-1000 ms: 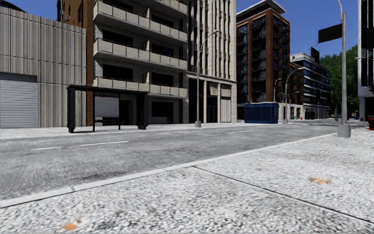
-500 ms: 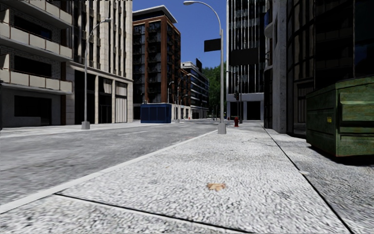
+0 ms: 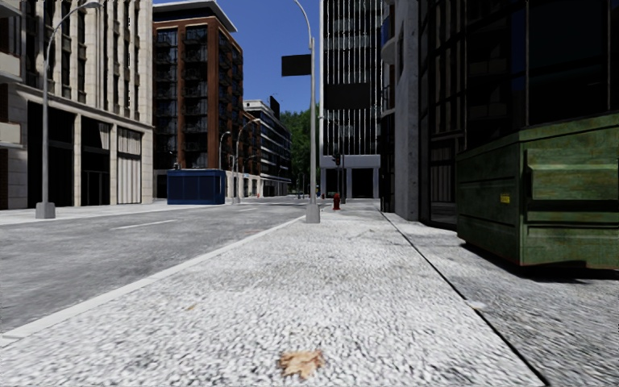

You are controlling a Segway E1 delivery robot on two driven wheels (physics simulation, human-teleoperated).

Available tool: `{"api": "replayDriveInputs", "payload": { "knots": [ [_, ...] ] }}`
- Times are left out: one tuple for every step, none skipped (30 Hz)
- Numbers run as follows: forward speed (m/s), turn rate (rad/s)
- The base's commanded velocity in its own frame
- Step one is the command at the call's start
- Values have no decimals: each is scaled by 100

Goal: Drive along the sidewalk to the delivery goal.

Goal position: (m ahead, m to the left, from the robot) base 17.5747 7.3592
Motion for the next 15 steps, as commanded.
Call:
{"api": "replayDriveInputs", "payload": {
  "knots": [
    [143, 0],
    [143, 0],
    [143, -48],
    [143, -93],
    [143, -108],
    [143, -113],
    [143, -114],
    [143, -114],
    [143, -10],
    [143, -2],
    [143, 0],
    [143, 0],
    [143, 0],
    [143, 0],
    [143, 0]
  ]
}}
